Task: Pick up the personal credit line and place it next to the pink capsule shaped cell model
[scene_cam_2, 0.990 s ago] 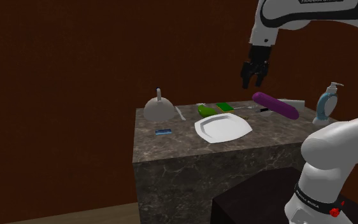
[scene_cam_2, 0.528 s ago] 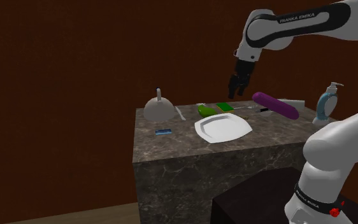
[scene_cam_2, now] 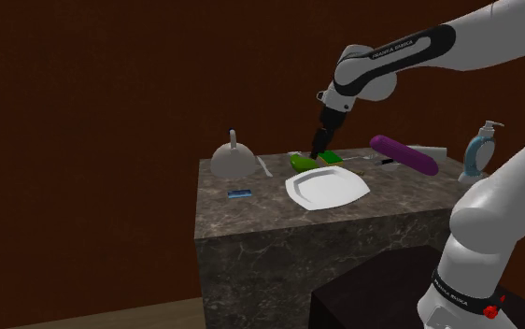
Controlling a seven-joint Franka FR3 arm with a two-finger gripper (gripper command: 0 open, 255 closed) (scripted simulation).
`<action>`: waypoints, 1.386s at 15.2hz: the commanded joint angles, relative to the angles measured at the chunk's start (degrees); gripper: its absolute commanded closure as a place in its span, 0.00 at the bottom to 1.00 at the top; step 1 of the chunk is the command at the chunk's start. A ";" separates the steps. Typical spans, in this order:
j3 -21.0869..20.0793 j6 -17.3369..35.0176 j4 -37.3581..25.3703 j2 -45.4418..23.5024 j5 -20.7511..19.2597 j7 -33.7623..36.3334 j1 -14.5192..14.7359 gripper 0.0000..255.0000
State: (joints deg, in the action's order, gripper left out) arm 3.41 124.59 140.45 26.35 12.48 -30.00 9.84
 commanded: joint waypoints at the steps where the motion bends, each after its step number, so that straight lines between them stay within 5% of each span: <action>1: 0.47 4.17 -0.32 -3.37 2.12 -4.05 2.01 0.00; 11: 2.57 16.88 -9.62 -22.95 17.81 -28.98 10.65 0.00; 21: -2.51 19.71 -25.14 -40.79 32.47 -52.29 12.65 0.00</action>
State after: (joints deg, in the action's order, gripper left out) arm 1.54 144.32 117.71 -11.99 43.62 -79.67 22.67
